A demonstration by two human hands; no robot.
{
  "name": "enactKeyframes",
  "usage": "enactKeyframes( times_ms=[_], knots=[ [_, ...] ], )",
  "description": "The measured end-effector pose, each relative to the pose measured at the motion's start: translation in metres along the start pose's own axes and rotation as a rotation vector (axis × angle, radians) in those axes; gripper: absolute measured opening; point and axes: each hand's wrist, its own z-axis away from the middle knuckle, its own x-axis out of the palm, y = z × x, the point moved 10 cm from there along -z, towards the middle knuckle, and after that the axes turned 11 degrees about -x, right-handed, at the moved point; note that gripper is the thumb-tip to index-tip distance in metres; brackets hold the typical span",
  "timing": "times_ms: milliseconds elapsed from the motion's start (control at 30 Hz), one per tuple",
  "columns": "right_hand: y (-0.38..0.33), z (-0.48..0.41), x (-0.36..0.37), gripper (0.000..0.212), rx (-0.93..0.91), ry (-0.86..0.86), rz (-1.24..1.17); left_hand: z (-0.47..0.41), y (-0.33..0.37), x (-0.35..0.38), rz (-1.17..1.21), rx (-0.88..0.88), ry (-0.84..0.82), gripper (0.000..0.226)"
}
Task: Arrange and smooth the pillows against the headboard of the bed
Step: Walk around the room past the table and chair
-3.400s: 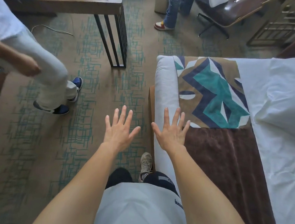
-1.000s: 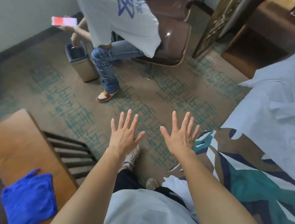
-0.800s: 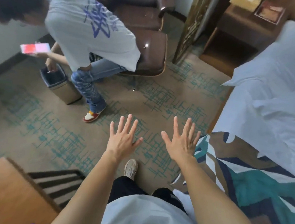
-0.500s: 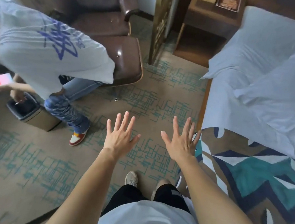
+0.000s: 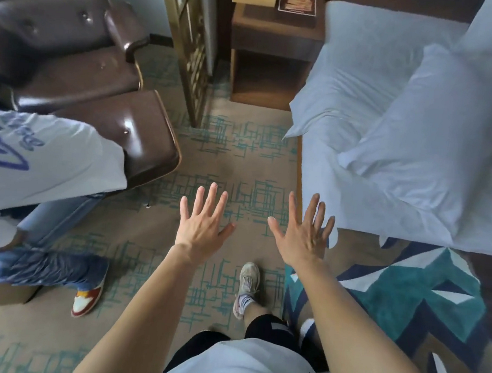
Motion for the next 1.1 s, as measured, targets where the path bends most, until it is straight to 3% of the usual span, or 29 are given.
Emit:
enactKeyframes(
  times_ms=[567, 1100],
  knots=[
    [0.084, -0.192, -0.063, 0.081, 0.090, -0.008, -0.061, -0.203, 0.089, -0.068, -0.014, 0.038, -0.054, 0.078],
    [0.115, -0.353, -0.132, 0.079, 0.476, 0.159, -0.165, -0.443, 0.172, -0.136, -0.224, 0.426, -0.098, 0.077]
  ],
)
